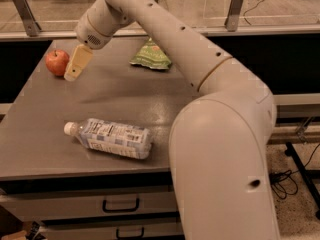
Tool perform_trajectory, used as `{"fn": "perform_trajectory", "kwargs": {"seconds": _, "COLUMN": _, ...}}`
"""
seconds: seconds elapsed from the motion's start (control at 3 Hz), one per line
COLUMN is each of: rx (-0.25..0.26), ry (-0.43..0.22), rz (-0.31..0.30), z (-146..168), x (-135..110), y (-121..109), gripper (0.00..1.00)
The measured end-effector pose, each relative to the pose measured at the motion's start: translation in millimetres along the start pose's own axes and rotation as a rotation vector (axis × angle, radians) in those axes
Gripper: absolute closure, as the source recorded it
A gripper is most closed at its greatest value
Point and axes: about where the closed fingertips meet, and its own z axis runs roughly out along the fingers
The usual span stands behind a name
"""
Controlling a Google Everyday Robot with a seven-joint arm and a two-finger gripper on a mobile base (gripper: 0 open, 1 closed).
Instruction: Pick apple
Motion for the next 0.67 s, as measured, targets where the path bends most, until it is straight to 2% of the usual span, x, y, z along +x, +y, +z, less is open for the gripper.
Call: {"fn": "perform_trajectory", "kwargs": {"seconds": 0.67, "rx": 0.101, "ry": -0.095, "rz": 0.211, "z": 45.9, "x": -4.9, "y": -37.7, "gripper": 0.0}}
